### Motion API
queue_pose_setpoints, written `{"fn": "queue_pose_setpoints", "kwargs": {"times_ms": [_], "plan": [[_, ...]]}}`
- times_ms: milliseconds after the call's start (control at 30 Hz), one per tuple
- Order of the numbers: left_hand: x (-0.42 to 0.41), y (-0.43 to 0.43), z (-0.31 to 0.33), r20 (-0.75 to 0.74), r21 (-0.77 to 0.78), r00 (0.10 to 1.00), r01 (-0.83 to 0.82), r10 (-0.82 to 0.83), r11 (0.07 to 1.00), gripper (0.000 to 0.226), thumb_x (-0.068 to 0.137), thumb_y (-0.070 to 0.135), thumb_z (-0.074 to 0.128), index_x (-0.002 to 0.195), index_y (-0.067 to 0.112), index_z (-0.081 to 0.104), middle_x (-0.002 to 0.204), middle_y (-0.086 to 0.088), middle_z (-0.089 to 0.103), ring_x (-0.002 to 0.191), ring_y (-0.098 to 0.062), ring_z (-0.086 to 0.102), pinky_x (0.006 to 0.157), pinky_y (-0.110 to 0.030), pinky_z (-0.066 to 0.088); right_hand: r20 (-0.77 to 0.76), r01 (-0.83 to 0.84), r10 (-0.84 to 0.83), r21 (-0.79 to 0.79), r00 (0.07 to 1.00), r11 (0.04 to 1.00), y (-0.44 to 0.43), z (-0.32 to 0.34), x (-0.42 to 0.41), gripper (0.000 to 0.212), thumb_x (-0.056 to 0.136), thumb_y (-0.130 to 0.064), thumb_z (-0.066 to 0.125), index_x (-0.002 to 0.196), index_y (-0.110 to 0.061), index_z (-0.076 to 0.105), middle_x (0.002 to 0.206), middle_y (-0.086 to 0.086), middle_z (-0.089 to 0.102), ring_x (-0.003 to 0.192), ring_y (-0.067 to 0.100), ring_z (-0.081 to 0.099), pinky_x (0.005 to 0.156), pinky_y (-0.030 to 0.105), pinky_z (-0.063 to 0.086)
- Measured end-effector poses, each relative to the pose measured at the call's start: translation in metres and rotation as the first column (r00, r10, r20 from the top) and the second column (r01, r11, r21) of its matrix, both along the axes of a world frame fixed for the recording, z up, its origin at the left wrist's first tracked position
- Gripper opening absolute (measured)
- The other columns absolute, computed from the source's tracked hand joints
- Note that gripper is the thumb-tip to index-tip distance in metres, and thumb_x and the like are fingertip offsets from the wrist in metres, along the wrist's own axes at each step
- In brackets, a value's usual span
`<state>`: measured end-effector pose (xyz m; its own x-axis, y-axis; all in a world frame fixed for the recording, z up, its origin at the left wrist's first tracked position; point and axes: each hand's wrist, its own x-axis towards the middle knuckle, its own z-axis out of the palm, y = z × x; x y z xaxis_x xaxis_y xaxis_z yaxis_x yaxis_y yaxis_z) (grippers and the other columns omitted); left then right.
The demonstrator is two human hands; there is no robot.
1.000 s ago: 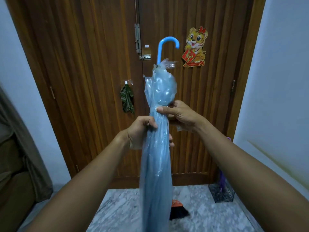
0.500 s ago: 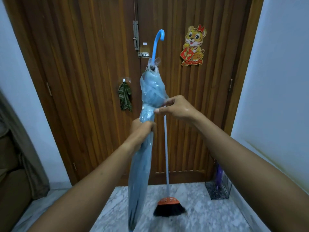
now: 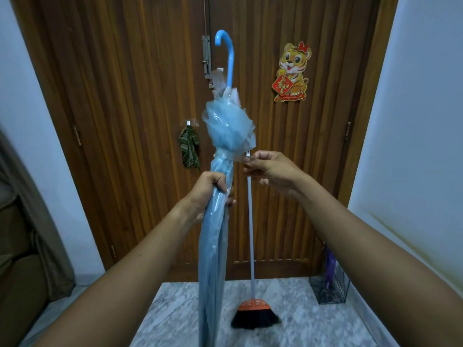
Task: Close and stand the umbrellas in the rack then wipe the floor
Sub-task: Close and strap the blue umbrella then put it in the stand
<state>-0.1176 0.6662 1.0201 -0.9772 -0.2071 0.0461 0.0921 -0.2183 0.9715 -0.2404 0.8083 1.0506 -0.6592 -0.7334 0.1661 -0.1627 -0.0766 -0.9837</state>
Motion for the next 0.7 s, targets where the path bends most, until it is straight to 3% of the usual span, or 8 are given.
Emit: {"fn": "queue_pose_setpoints", "kwargs": {"times_ms": [67, 200, 300, 367, 433, 500, 600, 700], "plan": [[0.002, 0.000, 0.001, -0.018, 0.097, 0.976, 0.217, -0.217, 0.971, 0.020, 0.051, 0.007, 0.047, 0.071, 0.009, 0.044, 0.054, -0.004, 0.039, 0.040, -0.018, 0.041, 0.061, -0.034, 0.047, 0.108, -0.141, 0.152, -0.103, 0.982, 0.985, -0.003, -0.004, 0.000, 0.012, 0.091, -0.015, 0.070, 0.098, -0.008, 0.065, 0.098, 0.005, 0.074, 0.091, 0.020, 0.070, 0.072, 0.032, 0.058], [0.003, 0.001, 0.005, -0.111, 0.202, 0.813, 0.582, -0.572, 0.788, 0.028, 0.053, 0.011, 0.054, 0.080, 0.006, 0.048, 0.057, -0.005, 0.047, 0.047, -0.018, 0.049, 0.073, -0.035, 0.050, 0.154, -0.395, 0.452, -0.295, 0.879, 0.870, -0.004, -0.008, 0.001, 0.047, 0.091, -0.020, 0.066, 0.133, -0.008, 0.047, 0.118, 0.016, 0.060, 0.095, 0.030, 0.065, 0.082, 0.039, 0.058], [0.001, 0.002, 0.006, -0.157, 0.245, 0.725, 0.686, -0.670, 0.685, 0.031, 0.057, 0.015, 0.055, 0.085, 0.002, 0.054, 0.065, -0.012, 0.056, 0.057, -0.026, 0.058, 0.084, -0.042, 0.052, 0.160, -0.441, 0.533, -0.395, 0.831, 0.806, -0.003, -0.005, 0.008, 0.025, 0.095, -0.012, 0.055, 0.117, -0.002, 0.062, 0.109, 0.010, 0.070, 0.090, 0.020, 0.073, 0.078, 0.035, 0.061], [0.001, 0.003, 0.005, -0.146, 0.205, 0.749, 0.662, -0.647, 0.721, 0.040, 0.059, 0.020, 0.052, 0.092, -0.003, 0.057, 0.075, -0.019, 0.061, 0.072, -0.035, 0.062, 0.091, -0.050, 0.048, 0.152, -0.409, 0.504, -0.412, 0.850, 0.814, -0.002, 0.002, 0.015, 0.014, 0.093, -0.007, 0.052, 0.097, -0.005, 0.065, 0.085, 0.005, 0.074, 0.075, 0.014, 0.073, 0.066, 0.028, 0.061], [0.001, -0.003, 0.001, -0.108, 0.175, 0.809, 0.587, -0.577, 0.790, 0.053, 0.061, 0.021, 0.050, 0.105, -0.007, 0.057, 0.093, -0.025, 0.062, 0.091, -0.042, 0.060, 0.091, -0.055, 0.047, 0.139, -0.344, 0.421, -0.382, 0.896, 0.858, -0.001, 0.008, 0.019, 0.007, 0.093, -0.004, 0.053, 0.086, -0.005, 0.055, 0.065, 0.000, 0.069, 0.054, 0.007, 0.066, 0.050, 0.020, 0.054], [0.000, -0.013, -0.005, -0.042, 0.122, 0.886, 0.464, -0.462, 0.878, 0.057, 0.069, 0.024, 0.054, 0.119, -0.004, 0.055, 0.101, -0.022, 0.056, 0.097, -0.039, 0.054, 0.090, -0.048, 0.048, 0.074, -0.228, 0.263, -0.316, 0.962, 0.921, 0.001, 0.010, 0.013, 0.022, 0.091, -0.002, 0.062, 0.075, -0.009, 0.048, 0.052, -0.004, 0.060, 0.044, 0.004, 0.057, 0.044, 0.016, 0.047], [0.001, -0.017, -0.015, 0.055, -0.122, 0.967, 0.255, -0.250, 0.959, 0.051, 0.076, 0.035, 0.065, 0.120, 0.009, 0.061, 0.090, -0.014, 0.054, 0.081, -0.025, 0.055, 0.084, -0.039, 0.044, -0.192, -0.055, 0.023, -0.162, 0.981, 0.985, 0.000, 0.005, 0.003, 0.028, 0.088, -0.002, 0.073, 0.069, -0.011, 0.054, 0.061, -0.002, 0.062, 0.060, 0.009, 0.063, 0.063, 0.022, 0.054], [-0.004, 0.001, -0.023, 0.003, -0.405, 1.000, -0.025, 0.028, 0.914, 0.046, 0.075, 0.041, 0.079, 0.115, 0.020, 0.068, 0.108, -0.006, 0.072, 0.104, -0.022, 0.067, 0.097, -0.041, 0.050, -0.350, 0.067, -0.103, -0.113, 0.931, 0.991, -0.009, 0.001, 0.006, 0.027, 0.085, -0.008, 0.078, 0.068, -0.011, 0.058, 0.067, -0.001, 0.065, 0.074, 0.017, 0.066, 0.078, 0.036, 0.058]]}}
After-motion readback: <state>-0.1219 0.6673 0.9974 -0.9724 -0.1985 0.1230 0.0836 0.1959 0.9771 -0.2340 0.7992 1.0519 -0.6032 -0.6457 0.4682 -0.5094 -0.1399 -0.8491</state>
